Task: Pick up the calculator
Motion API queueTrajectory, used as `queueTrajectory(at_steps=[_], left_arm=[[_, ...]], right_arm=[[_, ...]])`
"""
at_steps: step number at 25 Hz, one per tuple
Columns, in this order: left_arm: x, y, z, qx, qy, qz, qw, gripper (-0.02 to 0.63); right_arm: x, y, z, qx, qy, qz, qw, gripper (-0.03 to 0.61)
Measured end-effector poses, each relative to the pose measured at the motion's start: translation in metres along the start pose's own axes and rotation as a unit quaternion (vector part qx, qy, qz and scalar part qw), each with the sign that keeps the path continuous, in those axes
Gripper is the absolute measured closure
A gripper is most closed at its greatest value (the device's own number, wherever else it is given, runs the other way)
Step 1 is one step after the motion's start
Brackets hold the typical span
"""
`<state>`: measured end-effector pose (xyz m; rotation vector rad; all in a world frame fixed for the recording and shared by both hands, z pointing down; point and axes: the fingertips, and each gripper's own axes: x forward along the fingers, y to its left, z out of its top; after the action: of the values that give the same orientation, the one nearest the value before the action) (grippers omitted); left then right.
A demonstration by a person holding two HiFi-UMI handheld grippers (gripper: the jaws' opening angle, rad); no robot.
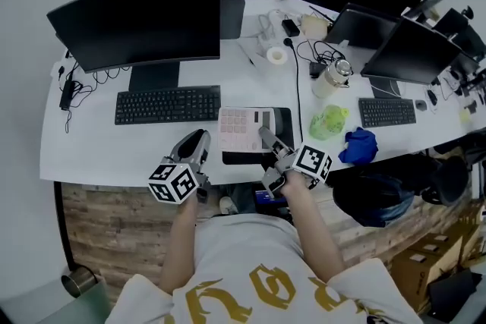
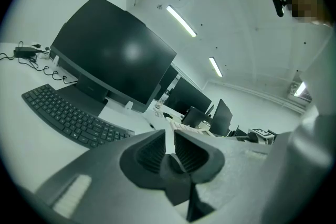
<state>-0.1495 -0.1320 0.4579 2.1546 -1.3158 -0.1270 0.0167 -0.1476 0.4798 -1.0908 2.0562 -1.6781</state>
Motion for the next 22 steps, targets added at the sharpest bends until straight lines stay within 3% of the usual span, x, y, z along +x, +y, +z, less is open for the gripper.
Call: queueTrajectory(at_steps=[22], left_arm=[[0.0019,-0.0024,-0.0029,-0.009,0.004,-0.004,0.9999,0.568]], right_arm=[[-0.0045,0.0034,0.0011,0.019,-0.012,0.007,1.000,0.480]])
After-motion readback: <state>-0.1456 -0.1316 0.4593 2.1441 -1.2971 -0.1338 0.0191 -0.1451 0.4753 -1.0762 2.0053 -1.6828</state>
